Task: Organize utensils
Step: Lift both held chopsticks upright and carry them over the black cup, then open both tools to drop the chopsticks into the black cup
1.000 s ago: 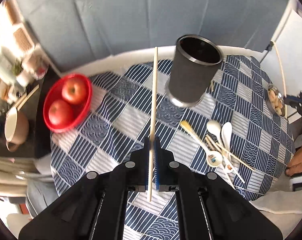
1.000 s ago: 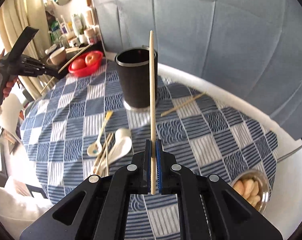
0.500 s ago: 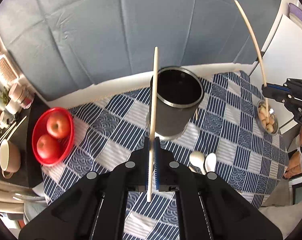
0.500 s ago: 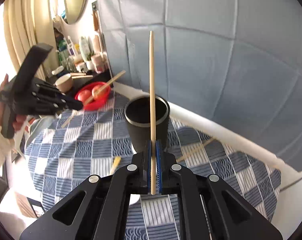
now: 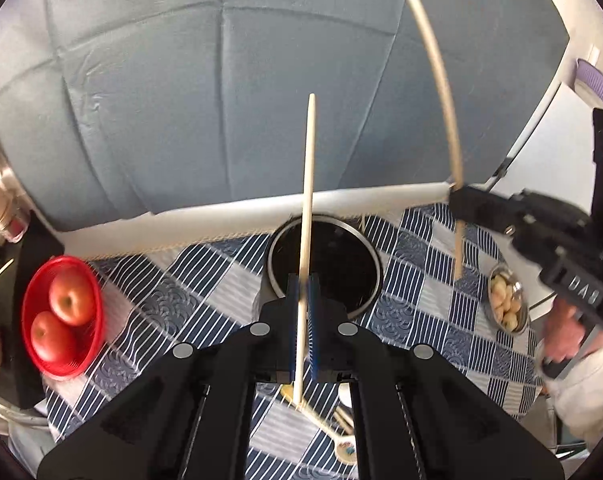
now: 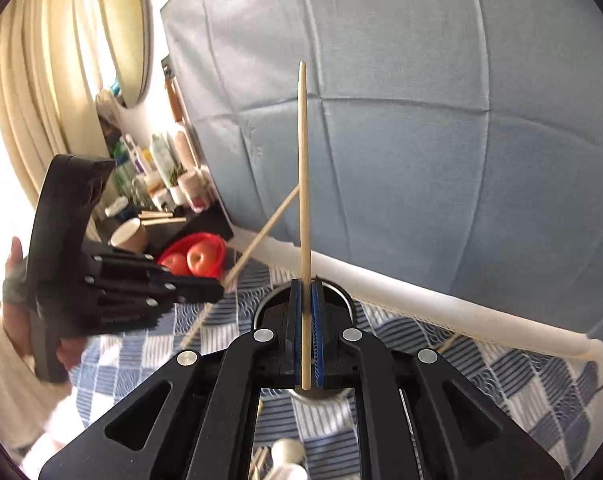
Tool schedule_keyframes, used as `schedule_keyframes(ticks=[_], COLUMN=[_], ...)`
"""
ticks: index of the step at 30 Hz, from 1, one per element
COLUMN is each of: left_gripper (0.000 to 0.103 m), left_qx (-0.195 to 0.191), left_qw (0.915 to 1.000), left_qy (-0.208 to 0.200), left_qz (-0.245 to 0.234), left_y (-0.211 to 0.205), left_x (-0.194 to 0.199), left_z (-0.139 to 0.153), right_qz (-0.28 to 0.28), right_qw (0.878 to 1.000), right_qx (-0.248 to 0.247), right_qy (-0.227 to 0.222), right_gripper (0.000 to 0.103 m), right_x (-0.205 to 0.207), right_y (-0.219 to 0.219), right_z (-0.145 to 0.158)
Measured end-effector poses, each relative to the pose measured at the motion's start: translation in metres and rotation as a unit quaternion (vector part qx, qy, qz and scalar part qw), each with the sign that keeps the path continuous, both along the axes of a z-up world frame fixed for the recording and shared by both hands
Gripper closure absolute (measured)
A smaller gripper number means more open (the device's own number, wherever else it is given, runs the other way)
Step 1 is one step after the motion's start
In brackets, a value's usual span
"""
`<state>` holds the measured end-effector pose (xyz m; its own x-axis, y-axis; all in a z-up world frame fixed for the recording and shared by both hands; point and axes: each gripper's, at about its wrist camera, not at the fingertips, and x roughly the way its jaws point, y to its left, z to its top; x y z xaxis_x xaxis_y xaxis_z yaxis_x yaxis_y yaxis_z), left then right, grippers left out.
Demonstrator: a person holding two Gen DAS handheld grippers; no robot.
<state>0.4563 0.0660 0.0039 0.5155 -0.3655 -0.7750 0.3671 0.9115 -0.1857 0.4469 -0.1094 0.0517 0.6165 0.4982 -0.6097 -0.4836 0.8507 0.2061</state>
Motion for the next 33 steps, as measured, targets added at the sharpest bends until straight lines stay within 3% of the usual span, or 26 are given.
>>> schedule_keyframes(ticks=[10,16,22,27,33], left_gripper=[0.099,0.099,0.099,0.099,0.099], left_qx=[-0.068,-0.134,-0.145,-0.151,-0.133], left_qw=[0.9976,0.9903,0.9875,0.9872,0.9902], left_qy=[-0.009,-0.03,-0.057,-0.048,-0.043], left_qz=[0.002,0.017,0.021,0.016,0.008], left_y=[-0.009,-0.003,-0.001,0.0,0.001], left_x=[0.032,0.039,0.043,0.037,0.029], left_z=[-0.013,-0.024,-0.038,-0.054,-0.06], right_qz=[-0.022,-0.033,-0.05,-0.047,-0.041], right_qw=[0.998,0.996,0.993,0.995,0.996], right_qx=[0.05,0.083,0.094,0.071,0.044], right_qy=[0.013,0.021,0.044,0.055,0.062], right_gripper=[0.098,0.098,0.098,0.098,0.098], right_x=[0.035,0.049,0.055,0.05,0.042], right_y=[0.01,0.011,0.008,0.012,0.014], right_z=[-0.02,-0.041,-0.072,-0.088,-0.094])
